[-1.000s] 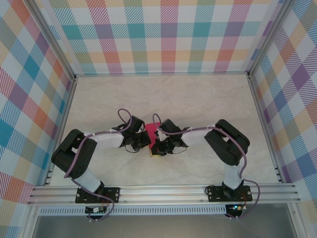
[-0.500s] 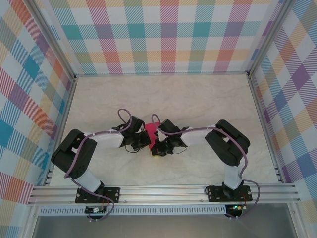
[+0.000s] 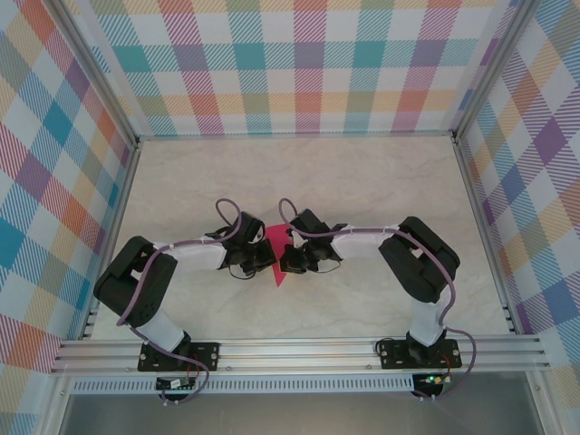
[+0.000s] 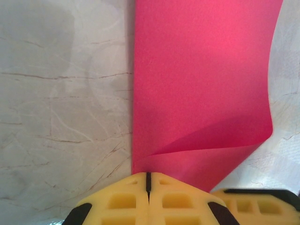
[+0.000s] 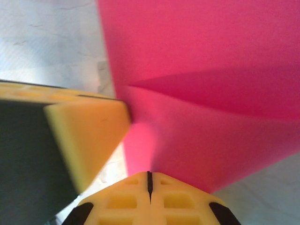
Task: Fold a paper plane with a square sheet of paper (pick it up from the middle)
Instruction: Third fold the triangle at the center of the table.
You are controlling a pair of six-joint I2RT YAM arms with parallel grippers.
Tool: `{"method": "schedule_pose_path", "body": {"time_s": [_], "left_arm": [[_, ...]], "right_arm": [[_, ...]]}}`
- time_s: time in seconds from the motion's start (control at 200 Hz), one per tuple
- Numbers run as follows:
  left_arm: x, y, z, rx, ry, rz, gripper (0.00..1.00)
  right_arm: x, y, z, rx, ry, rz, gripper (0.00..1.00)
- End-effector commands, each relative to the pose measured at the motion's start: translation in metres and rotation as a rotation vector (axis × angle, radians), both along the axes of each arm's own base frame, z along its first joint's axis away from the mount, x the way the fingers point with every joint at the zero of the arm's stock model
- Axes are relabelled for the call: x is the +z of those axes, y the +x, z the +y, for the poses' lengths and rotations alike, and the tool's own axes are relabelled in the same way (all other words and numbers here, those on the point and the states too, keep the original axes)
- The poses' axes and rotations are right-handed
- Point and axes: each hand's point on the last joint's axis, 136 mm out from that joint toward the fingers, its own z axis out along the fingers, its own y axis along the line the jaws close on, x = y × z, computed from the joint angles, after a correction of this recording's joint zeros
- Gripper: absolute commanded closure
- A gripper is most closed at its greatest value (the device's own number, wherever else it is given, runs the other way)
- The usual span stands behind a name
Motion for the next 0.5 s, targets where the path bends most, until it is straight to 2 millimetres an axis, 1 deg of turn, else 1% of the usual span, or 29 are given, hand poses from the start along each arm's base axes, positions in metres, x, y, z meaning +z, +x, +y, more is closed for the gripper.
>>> {"method": "schedule_pose_path", "body": {"time_s": [0.0,0.105,0.185,0.295,0.355,0.405,0.495], "left_arm": [[-0.025,-0.018,0.027,0.024,0.137,0.061,1.0],[-0.014,-0.013,0.022,0.019,0.11,0.033,1.0],[0.003,-0.006,0.015,0.016,0.071,-0.008,1.0],[0.027,-0.002,0.01,0.026,0.014,-0.066,0.89],[0.035,-0.004,0.009,0.039,-0.024,-0.084,0.86],[0.041,-0.006,0.009,0.053,-0.058,-0.094,0.85],[0.042,-0.016,0.009,0.067,-0.1,-0.091,0.85]], "right_arm": [[-0.011,0.001,-0.008,-0.021,-0.045,0.018,0.97],[-0.009,0.002,-0.009,-0.031,-0.046,0.019,0.97],[-0.012,0.002,-0.013,-0.053,-0.069,0.027,0.97],[-0.02,-0.001,-0.019,-0.099,-0.089,0.07,0.97],[-0.021,-0.001,-0.02,-0.126,-0.088,0.088,0.97],[-0.021,0.001,-0.02,-0.15,-0.084,0.095,0.97],[-0.018,0.006,-0.019,-0.196,-0.079,0.103,0.97]]}}
